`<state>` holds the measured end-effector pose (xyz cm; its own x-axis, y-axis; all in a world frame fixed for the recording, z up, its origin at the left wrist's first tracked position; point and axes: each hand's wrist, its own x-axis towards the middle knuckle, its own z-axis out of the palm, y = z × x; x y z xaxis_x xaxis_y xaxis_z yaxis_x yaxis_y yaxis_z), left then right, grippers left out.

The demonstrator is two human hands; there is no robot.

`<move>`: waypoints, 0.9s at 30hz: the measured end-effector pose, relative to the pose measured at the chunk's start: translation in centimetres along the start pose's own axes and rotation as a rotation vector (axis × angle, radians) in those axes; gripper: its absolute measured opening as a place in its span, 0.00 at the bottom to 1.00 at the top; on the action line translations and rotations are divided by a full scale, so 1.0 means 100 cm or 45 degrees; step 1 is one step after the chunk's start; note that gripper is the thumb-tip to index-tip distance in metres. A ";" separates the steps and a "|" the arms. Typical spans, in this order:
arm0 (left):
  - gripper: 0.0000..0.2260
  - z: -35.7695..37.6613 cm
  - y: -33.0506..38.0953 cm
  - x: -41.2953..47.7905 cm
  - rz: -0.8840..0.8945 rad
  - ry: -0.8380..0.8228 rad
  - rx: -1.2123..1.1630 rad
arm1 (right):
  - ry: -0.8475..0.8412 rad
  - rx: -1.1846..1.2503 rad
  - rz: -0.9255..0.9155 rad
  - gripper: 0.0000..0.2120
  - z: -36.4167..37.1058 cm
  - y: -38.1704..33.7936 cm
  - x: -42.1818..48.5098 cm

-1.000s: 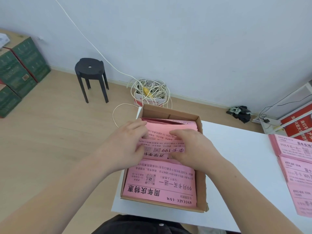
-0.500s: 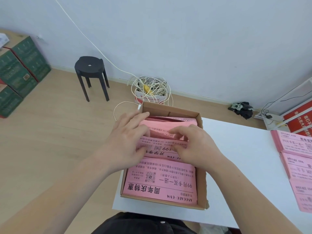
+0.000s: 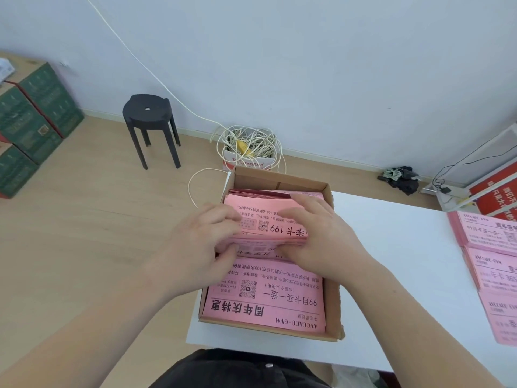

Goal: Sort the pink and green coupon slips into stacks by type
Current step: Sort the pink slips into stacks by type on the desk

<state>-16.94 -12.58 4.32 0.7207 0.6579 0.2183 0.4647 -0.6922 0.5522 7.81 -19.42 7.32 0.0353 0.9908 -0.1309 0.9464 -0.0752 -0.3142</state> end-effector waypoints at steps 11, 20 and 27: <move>0.28 -0.005 0.005 0.015 -0.257 -0.127 0.015 | 0.123 0.014 0.027 0.32 0.008 0.008 0.004; 0.34 -0.006 0.005 0.013 -0.185 -0.109 0.002 | 0.391 0.267 -0.123 0.27 0.029 0.009 -0.021; 0.16 -0.008 0.010 -0.010 0.069 0.052 -0.033 | 0.492 0.425 -0.296 0.13 0.033 0.007 -0.039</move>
<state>-17.61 -13.72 5.34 0.7228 0.6315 0.2807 0.4115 -0.7196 0.5594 7.24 -23.76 4.51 0.0123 0.9500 0.3120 0.7923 0.1811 -0.5826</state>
